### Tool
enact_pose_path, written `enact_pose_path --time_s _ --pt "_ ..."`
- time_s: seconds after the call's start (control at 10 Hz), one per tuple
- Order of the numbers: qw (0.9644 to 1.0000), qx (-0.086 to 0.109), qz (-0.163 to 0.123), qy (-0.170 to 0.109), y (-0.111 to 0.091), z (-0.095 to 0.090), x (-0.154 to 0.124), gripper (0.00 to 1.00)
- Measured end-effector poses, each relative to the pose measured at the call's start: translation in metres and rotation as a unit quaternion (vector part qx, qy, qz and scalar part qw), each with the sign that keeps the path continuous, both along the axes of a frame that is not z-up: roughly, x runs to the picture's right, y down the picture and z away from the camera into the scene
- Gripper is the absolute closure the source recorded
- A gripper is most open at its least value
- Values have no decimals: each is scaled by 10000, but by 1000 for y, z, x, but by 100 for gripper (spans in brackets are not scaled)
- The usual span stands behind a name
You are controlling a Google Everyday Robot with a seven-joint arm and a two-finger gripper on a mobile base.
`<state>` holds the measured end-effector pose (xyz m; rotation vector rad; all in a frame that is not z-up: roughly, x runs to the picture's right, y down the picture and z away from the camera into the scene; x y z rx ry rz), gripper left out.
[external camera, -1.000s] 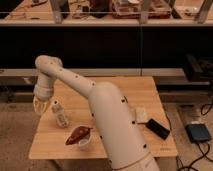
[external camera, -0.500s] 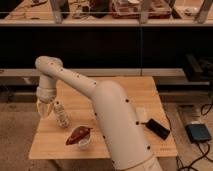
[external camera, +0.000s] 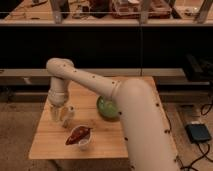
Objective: Knock the bottle over
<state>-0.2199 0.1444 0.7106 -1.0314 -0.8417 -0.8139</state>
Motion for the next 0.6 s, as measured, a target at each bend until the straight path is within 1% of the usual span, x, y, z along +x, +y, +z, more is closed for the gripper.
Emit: enact_pose_path --time_s 0.1,0.2,0.3,0.4,0.5,0.6 --pt "9996 -4 47 290 8 -4 24 100" --pt "9982 -1 92 592 16 -8 50 100" --pt "9966 40 195 805 22 -13 72 100" --pt "9954 115 303 905 23 -17 86 100" --pt "9947 159 360 952 24 -20 93 99" --pt "9945 170 378 965 25 -20 95 94"
